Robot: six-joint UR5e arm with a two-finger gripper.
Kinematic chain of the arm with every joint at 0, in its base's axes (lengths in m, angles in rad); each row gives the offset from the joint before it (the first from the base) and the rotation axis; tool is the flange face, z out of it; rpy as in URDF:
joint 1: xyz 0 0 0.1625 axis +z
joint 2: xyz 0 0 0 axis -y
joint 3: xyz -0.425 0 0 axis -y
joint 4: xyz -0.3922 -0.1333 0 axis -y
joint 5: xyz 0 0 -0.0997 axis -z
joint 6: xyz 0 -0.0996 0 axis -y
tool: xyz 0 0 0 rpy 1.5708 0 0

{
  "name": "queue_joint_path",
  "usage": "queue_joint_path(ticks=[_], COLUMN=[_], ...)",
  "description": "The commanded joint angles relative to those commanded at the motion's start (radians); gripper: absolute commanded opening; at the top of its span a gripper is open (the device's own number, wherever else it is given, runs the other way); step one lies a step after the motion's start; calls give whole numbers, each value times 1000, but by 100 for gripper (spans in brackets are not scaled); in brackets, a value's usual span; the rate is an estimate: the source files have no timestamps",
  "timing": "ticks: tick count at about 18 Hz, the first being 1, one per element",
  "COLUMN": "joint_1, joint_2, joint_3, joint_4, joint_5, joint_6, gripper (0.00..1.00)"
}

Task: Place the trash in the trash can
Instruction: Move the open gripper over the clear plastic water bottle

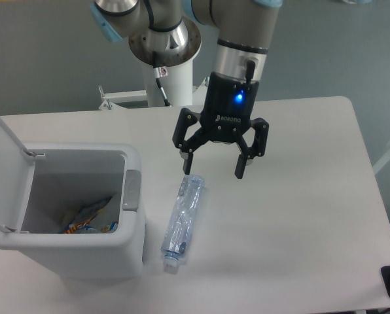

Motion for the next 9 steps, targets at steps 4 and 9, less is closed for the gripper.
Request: queue_joint_path(ticks=[4,9], joint_1=[-17,-52], joint_2=[9,2], joint_3=[-69,-97], joint_4=[-53,-144], joint_5=[160,247], joint_6=[128,206], gripper=[100,100])
